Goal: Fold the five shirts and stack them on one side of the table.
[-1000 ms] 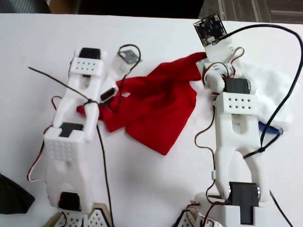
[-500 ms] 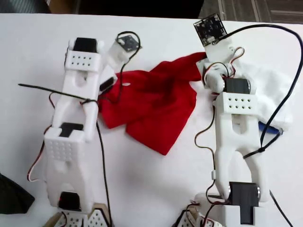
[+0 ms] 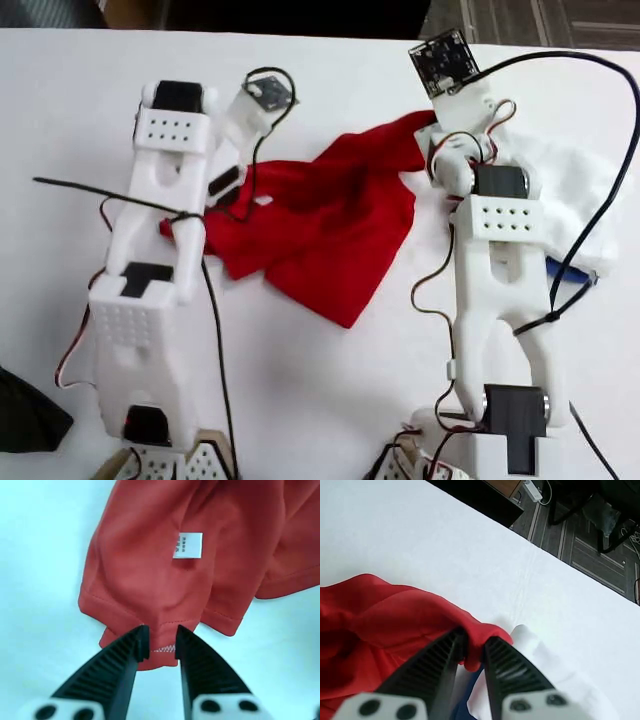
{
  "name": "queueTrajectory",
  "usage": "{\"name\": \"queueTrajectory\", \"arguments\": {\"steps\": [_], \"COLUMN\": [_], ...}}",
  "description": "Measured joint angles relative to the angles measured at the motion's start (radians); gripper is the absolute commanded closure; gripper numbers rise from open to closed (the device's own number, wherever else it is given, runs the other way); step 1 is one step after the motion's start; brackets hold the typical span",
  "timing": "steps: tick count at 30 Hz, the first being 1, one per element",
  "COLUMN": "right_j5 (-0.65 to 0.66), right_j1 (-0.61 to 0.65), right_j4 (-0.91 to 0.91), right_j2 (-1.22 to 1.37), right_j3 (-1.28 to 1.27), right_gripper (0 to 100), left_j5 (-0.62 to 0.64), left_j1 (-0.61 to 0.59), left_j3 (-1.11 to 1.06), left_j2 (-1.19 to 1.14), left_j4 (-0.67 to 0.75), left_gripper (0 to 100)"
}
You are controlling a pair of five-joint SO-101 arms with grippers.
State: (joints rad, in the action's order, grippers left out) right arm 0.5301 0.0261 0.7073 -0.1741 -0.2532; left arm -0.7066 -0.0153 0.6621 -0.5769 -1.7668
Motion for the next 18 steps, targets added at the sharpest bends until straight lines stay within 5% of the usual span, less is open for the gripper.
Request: {"name": "queueTrajectory", "arguments": {"steps": [15,18], "right_j5": [0.0,0.0], "right_j1": [0.0,0.0], "right_j4": [0.0,0.0], "right_j2": [0.0,0.0], "right_j3": [0.0,0.0], "right_gripper": [97.7,97.7], "left_j5": [0.0,0.0], "left_j1": [-0.014,-0.014], "left_j3": [-0.002,-0.002], "left_j2": [-0.121,-0.143], "left_j4": [0.037,0.04], "left_gripper": [91,98]}}
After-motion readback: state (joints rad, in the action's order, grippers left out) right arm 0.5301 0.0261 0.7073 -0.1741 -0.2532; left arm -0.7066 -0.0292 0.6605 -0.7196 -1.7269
